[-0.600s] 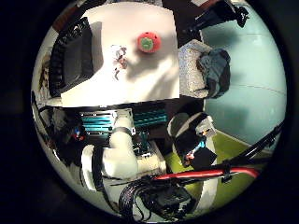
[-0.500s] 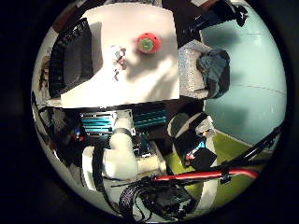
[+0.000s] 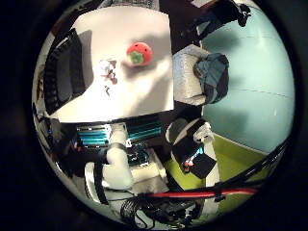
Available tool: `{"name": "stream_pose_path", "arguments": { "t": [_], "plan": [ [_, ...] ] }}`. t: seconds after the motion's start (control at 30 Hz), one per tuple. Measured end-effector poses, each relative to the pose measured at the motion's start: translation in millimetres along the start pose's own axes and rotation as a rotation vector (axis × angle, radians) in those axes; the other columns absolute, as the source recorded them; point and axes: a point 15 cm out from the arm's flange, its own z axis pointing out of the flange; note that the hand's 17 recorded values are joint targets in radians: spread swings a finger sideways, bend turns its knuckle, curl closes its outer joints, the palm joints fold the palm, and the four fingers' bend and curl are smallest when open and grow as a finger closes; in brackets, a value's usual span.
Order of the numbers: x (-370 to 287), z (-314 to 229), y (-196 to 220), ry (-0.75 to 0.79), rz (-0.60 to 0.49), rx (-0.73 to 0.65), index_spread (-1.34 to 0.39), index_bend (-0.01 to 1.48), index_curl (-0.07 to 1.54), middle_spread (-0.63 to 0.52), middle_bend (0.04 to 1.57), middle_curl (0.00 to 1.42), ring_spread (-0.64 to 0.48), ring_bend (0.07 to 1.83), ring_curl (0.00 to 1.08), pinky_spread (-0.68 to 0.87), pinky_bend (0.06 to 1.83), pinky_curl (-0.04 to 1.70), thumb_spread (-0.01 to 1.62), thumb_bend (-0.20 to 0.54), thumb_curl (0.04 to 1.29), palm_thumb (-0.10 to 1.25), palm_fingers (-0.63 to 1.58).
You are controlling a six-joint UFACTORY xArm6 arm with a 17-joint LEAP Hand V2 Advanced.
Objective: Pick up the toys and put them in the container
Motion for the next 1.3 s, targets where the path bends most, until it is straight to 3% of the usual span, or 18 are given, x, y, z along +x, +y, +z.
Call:
{"name": "stream_pose_path", "arguments": {
  "t": [0.23, 0.47, 0.93, 1.3],
  "plan": [
    [16.9, 45.7, -63.0, 0.023, 0.011, -0.001, -0.38, 0.16, 0.28, 0.03, 0.19, 0.31, 0.19, 0.38, 0.21, 0.47, 0.55, 0.26, 1.16, -0.021, 0.31, 0.58, 0.16],
    [38.0, 101.3, -97.4, 0.028, 0.036, -0.052, -0.38, 0.16, 0.28, 0.03, 0.19, 0.31, 0.19, 0.36, 0.22, 0.46, 0.54, 0.26, 1.15, -0.021, 0.31, 0.57, 0.15],
    [121.6, 190.4, -108.4, 0.056, 0.147, -0.169, -0.38, 0.17, 0.28, 0.03, 0.19, 0.31, 0.19, 0.35, 0.23, 0.46, 0.53, 0.27, 1.15, -0.02, 0.31, 0.55, 0.13],
    [142.6, 237.9, -125.2, 0.057, 0.159, -0.157, -0.38, 0.16, 0.29, 0.02, 0.19, 0.3, 0.19, 0.35, 0.24, 0.46, 0.52, 0.27, 1.15, -0.019, 0.31, 0.56, 0.14]
  ]
}}
